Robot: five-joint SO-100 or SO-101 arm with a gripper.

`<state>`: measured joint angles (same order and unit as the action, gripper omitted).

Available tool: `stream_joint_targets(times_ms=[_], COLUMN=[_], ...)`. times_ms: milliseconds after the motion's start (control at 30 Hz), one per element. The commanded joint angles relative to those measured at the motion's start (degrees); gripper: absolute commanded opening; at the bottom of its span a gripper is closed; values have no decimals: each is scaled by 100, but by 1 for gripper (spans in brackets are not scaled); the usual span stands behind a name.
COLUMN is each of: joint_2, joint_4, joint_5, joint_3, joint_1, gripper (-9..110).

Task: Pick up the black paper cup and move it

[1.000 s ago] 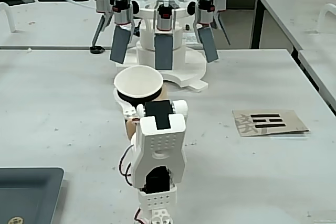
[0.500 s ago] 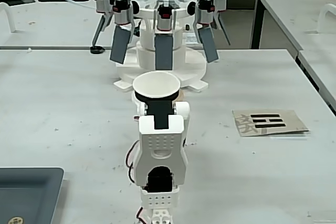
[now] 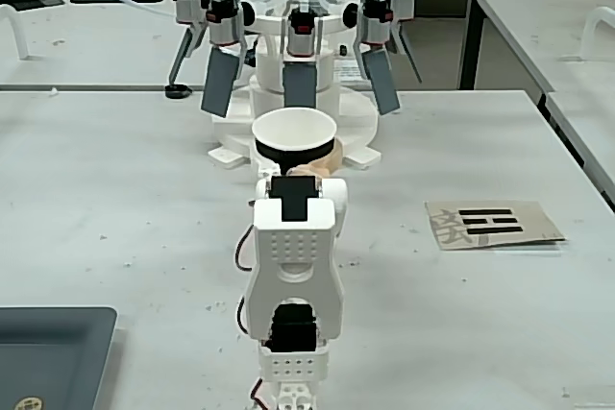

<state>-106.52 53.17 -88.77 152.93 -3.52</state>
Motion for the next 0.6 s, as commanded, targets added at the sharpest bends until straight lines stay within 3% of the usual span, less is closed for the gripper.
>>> stream_joint_targets(times_ms=[0,567], joint_2=[114,1389], joint_4=[-62,-668], joint_5=[-26,-18], joint_3=[-729,-2681], joint_1=[44,149], gripper=[12,11])
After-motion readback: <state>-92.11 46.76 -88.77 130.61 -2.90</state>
